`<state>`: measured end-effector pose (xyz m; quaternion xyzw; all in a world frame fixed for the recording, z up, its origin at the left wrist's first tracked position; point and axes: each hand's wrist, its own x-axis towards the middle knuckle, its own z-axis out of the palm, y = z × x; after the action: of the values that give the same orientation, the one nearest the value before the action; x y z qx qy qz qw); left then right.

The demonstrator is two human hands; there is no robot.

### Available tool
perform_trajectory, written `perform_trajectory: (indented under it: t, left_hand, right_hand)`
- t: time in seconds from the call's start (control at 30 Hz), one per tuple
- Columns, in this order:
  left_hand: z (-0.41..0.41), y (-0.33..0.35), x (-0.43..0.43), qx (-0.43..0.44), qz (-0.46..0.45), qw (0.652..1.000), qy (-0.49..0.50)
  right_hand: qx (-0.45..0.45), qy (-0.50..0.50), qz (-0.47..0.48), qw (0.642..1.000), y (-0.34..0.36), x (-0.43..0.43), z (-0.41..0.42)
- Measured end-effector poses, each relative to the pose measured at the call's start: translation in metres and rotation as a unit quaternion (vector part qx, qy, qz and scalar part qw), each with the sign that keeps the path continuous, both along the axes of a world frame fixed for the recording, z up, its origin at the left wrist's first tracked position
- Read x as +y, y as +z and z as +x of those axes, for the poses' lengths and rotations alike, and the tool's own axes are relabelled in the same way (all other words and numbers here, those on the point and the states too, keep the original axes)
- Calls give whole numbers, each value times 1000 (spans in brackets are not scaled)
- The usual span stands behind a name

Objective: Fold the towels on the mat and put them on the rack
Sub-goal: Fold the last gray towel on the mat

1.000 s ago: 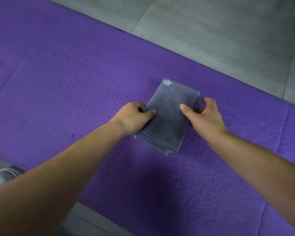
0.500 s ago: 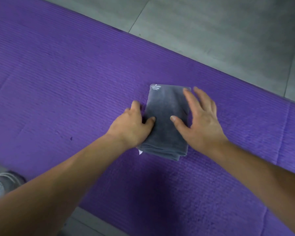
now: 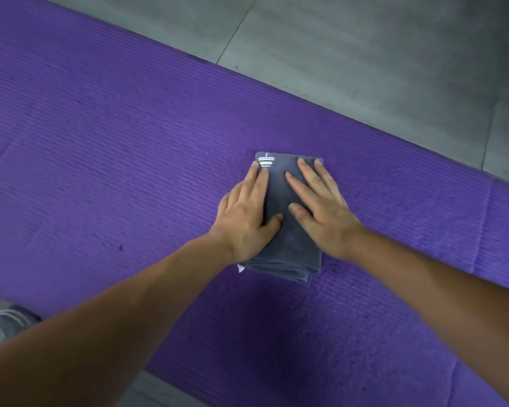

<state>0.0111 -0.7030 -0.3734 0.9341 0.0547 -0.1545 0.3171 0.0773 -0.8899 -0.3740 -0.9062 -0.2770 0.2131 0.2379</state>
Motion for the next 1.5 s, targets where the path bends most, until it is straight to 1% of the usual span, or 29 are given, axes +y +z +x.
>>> perform_trajectory:
  t: [0.03, 0.07, 0.1, 0.13, 0.2, 0.23, 0.27, 0.37, 0.43, 0.5, 0.6, 0.73, 0.8, 0.9, 1.03, 1.07, 1.13, 1.23, 1.27, 1.3, 1.33, 1.4, 1.47, 1.5]
  left_hand:
    - [7, 3, 3, -13, -32, 998, 45]
    - [15, 7, 5, -19, -77, 992, 99]
    - [25, 11, 6, -9, -126, 980, 154]
    - [36, 14, 7, 16, -162, 966, 202]
    - [60, 17, 10, 76, -174, 947, 258]
    - [69, 19, 11, 97, -171, 943, 268]
    - [76, 20, 13, 113, -177, 940, 270]
    - [81, 26, 20, 149, -256, 923, 247]
    - [78, 30, 23, 156, -292, 914, 235]
    - [73, 32, 26, 145, -302, 913, 233]
    - [68, 32, 28, 111, -281, 927, 220]
    - [63, 43, 25, 87, -282, 933, 205]
    - [60, 53, 23, 73, -292, 932, 203]
    - [56, 70, 22, 47, -324, 925, 191]
    - [51, 96, 21, 0, -335, 929, 159]
    - [49, 103, 21, -10, -340, 928, 153]
    - [46, 115, 19, -35, -350, 925, 145]
    - [42, 128, 17, -56, -372, 919, 116]
    - [40, 130, 17, -59, -377, 918, 109]
    - [39, 132, 17, -64, -381, 916, 105]
    - [38, 132, 18, -69, -386, 914, 106]
    - [36, 132, 22, -81, -389, 911, 113]
    - [35, 131, 26, -93, -377, 915, 107]
    - [35, 131, 29, -97, -367, 920, 100]
  right_hand:
    - [-2, -70, 78, 994, 1, -2, 3]
    - [-19, -153, 132, 979, 5, -2, 6]
    - [-22, -233, 149, 961, 5, -4, 13]
    - [7, -290, 131, 948, 8, -4, 19]
    - [115, -339, 100, 928, 11, -1, 31]
    - [151, -347, 106, 920, 12, -1, 35]
    - [168, -348, 112, 915, 14, -1, 36]
    - [186, -318, 117, 922, 21, -3, 36]
    - [215, -303, 131, 919, 24, -5, 34]
    - [248, -296, 147, 910, 27, -8, 32]
    - [284, -282, 168, 901, 31, -12, 28]
    - [286, -288, 213, 888, 42, -17, 23]
    - [284, -306, 251, 873, 49, -17, 18]
    - [254, -341, 308, 851, 64, -17, 13]
    - [235, -362, 391, 813, 96, -14, 9]
    - [245, -361, 408, 802, 101, -14, 8]
    - [290, -344, 441, 777, 112, -14, 7]
    - [354, -313, 456, 754, 122, -14, 7]
    - [359, -308, 457, 754, 123, -14, 6]
    - [353, -295, 453, 764, 125, -13, 5]
    - [332, -276, 441, 787, 126, -13, 3]
    - [262, -241, 392, 848, 127, -11, 1]
    - [166, -224, 303, 912, 130, -9, 1]
    - [113, -222, 252, 935, 132, -7, 2]
